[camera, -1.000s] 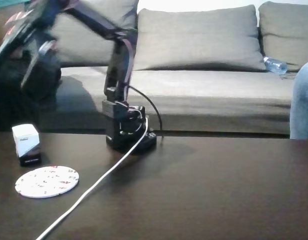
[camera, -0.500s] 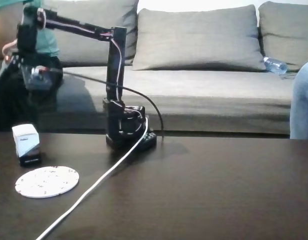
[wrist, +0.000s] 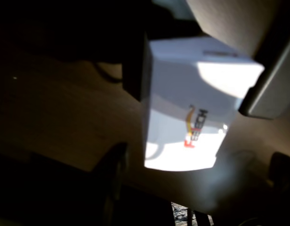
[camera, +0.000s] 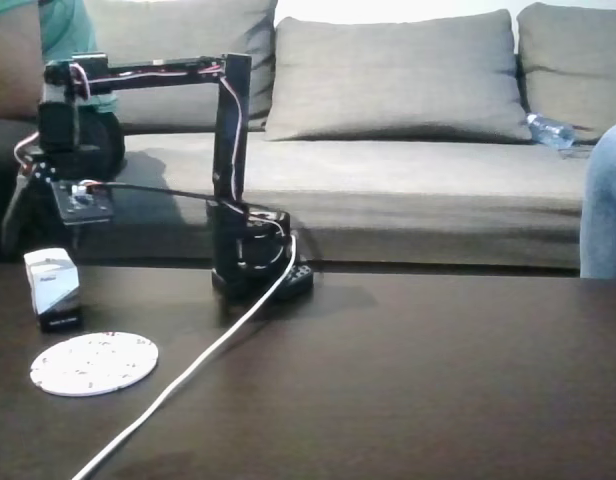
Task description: Grasp a servo box and put it on the zirlivani.
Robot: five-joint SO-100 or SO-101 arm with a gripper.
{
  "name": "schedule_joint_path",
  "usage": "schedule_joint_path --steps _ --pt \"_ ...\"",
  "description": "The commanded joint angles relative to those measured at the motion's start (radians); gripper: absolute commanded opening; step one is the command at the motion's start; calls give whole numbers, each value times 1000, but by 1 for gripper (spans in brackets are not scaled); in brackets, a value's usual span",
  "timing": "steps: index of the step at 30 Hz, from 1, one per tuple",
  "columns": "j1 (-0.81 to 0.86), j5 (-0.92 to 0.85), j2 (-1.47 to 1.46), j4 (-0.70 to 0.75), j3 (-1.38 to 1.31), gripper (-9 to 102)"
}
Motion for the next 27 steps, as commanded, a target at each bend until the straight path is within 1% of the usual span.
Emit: schedule_joint_path --steps 1,6,11,18,22,27 --pt "0 5 17 -6 -3 37" --pt "-2 6 5 -11 -3 37" --pt "-6 40 0 -94 -2 37" --pt "-6 37 -43 -103 32 37" --pt "-2 35 -77 -137 37 37" --pt "0 35 -77 -127 29 37"
